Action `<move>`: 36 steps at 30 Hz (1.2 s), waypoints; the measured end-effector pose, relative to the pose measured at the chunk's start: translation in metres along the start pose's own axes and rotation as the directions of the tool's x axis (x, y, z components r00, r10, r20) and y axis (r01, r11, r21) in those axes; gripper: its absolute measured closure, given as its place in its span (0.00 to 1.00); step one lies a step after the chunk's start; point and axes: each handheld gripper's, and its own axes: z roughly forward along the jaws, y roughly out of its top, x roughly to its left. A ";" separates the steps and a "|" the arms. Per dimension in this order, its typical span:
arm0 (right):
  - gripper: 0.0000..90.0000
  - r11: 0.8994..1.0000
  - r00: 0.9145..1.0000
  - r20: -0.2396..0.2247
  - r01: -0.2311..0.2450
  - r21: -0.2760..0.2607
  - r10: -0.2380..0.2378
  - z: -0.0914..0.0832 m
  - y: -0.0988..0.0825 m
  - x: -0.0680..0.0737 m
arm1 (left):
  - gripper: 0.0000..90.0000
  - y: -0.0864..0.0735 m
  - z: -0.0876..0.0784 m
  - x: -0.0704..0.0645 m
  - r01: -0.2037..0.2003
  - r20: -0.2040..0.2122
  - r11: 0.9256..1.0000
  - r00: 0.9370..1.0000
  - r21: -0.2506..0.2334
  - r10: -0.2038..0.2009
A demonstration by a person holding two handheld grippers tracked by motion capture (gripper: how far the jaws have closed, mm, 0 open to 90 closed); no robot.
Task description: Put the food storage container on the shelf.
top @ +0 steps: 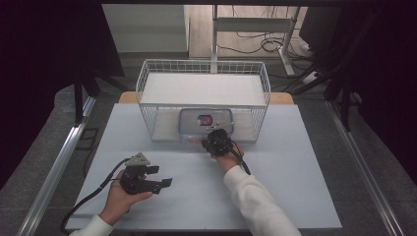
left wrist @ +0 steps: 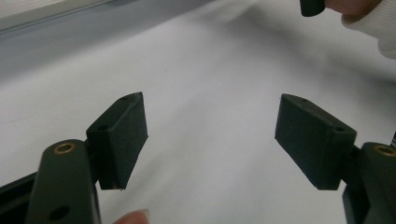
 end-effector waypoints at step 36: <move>0.99 0.998 0.994 -0.085 0.059 -0.038 -0.062 -0.086 -0.030 -0.004 | 0.28 -0.004 -0.006 -0.001 0.000 -0.019 1.000 1.000 -0.012 -0.001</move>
